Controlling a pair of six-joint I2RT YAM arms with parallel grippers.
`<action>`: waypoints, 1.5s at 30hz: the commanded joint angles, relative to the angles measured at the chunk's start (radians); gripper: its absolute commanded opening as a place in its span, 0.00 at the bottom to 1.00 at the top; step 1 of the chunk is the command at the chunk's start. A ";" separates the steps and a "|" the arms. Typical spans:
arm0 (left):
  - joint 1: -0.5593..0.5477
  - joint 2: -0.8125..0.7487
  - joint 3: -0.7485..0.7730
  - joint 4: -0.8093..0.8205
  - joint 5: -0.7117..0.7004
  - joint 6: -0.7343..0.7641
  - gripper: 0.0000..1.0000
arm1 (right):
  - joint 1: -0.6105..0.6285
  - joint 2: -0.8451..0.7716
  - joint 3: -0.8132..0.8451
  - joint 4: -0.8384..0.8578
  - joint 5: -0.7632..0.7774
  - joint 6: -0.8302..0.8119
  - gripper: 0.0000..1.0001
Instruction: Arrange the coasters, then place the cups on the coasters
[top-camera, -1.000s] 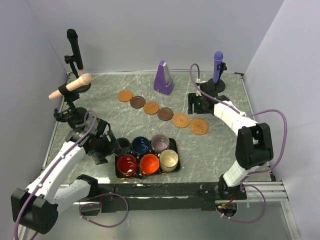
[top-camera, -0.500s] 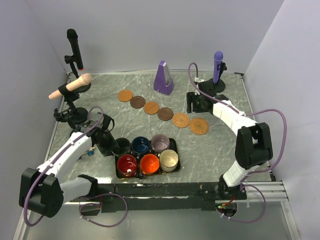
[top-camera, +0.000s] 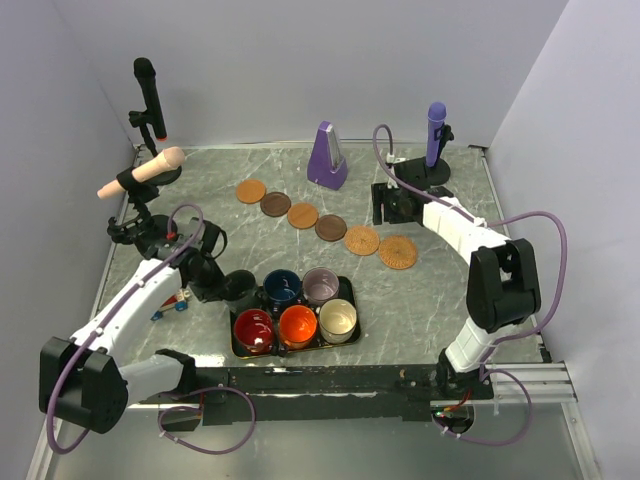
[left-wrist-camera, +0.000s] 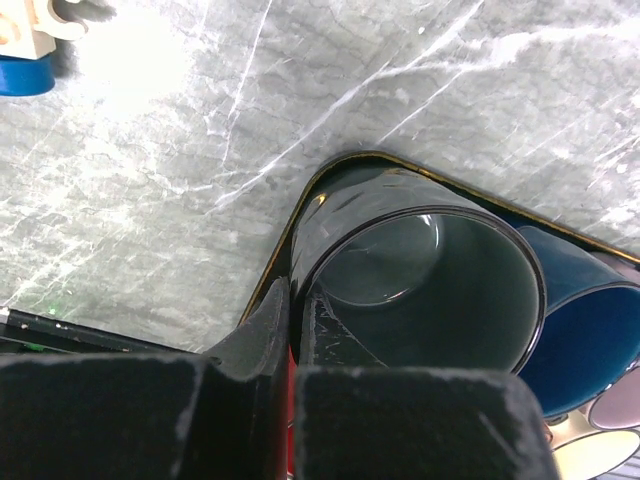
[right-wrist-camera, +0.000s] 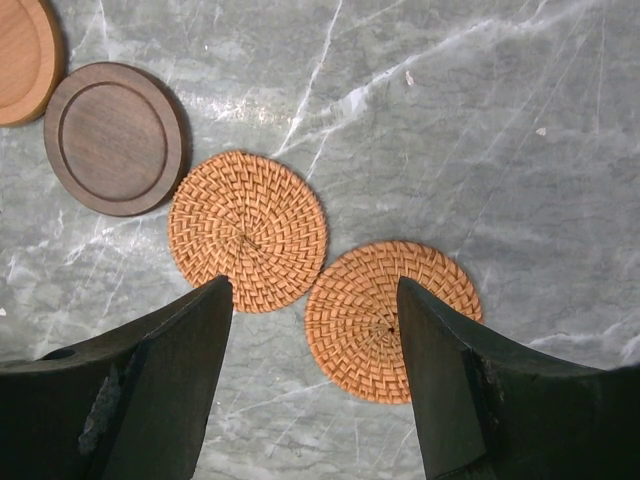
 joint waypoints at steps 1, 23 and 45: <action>0.008 -0.046 0.069 0.050 -0.069 -0.004 0.01 | 0.005 0.004 0.059 0.016 0.018 -0.017 0.73; 0.020 0.001 0.352 0.221 -0.202 0.570 0.01 | 0.012 -0.057 0.030 0.038 0.036 -0.015 0.73; 0.263 0.775 0.973 0.504 0.324 0.901 0.01 | 0.042 -0.219 -0.038 0.002 0.036 0.005 0.73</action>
